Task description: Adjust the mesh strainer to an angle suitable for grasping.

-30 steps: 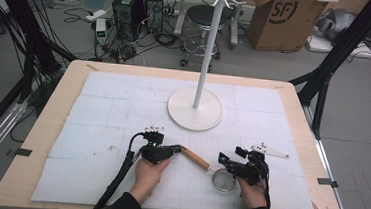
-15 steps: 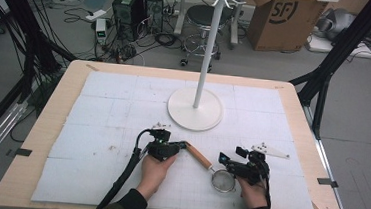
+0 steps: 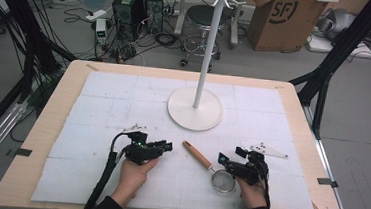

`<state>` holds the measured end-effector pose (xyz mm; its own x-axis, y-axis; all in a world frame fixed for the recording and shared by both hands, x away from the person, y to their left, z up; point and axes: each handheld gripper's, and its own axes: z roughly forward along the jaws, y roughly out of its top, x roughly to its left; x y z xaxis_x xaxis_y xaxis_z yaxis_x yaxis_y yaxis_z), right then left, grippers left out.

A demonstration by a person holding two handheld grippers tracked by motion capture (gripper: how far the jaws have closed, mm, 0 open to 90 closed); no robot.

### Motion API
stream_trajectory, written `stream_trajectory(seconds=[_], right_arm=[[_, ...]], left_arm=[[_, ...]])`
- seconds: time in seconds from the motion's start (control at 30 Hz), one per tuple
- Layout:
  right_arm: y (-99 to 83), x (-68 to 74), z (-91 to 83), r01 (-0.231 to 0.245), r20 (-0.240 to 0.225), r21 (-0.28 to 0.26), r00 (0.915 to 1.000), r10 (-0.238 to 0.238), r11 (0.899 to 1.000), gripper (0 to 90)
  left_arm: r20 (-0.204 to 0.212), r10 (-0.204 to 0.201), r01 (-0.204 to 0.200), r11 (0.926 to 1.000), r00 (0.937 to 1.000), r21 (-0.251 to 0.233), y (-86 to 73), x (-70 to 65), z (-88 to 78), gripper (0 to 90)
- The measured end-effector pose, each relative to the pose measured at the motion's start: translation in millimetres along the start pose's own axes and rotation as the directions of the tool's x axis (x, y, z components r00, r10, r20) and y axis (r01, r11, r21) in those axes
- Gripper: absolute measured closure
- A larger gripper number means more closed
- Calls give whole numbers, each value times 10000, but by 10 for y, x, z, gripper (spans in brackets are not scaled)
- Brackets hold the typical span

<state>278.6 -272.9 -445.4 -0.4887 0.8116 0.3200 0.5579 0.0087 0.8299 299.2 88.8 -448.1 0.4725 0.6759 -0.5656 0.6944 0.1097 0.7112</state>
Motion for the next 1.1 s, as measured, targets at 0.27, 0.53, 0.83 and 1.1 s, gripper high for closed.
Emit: stream_trajectory(seconds=[0.27,0.53,0.83,1.1], right_arm=[[-4,19,14,108,-13,63,9999,-108,9999,156],[-6,27,18,157,-28,110,9999,-157,9998,156],[-2,30,10,183,-23,12,9998,-183,9998,156],[1,36,-6,192,-5,-67,9998,-192,9998,157]], left_arm=[[777,51,-39,9999,9970,-147,-45,68,-235,424],[436,-169,186,9991,9989,-387,-62,214,-458,289],[-312,834,-854,9941,9960,-673,-88,240,-803,132],[-903,1043,-1131,9887,9904,-980,-272,289,-1140,113]])
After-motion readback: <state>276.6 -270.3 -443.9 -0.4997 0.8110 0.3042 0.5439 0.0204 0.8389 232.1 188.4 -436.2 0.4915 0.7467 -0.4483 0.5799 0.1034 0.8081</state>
